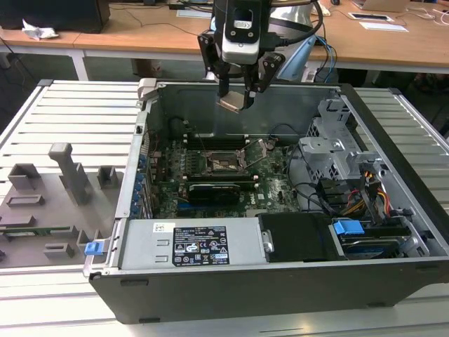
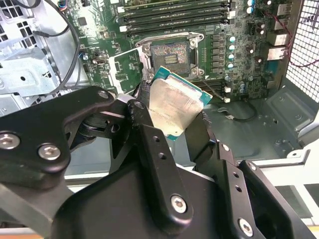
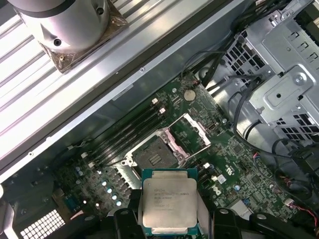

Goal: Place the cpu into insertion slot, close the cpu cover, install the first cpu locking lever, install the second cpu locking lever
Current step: 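Place the cpu into insertion slot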

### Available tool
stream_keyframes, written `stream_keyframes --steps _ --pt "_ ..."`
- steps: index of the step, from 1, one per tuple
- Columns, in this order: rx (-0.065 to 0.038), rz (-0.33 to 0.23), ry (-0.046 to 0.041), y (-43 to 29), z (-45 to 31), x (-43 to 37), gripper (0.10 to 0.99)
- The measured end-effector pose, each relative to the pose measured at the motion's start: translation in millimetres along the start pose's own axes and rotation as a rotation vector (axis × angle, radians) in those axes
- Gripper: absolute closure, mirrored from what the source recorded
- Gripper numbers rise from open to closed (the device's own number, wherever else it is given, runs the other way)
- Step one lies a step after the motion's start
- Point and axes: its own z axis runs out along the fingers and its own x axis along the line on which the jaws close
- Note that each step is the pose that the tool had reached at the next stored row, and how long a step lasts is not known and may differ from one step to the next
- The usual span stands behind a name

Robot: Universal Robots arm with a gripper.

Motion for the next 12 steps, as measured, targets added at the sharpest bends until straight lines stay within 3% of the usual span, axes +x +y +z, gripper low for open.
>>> stream_keyframes --steps 12 --pt "-0.001 0.045 -0.0041 0.0 0.1 0.0 0.561"
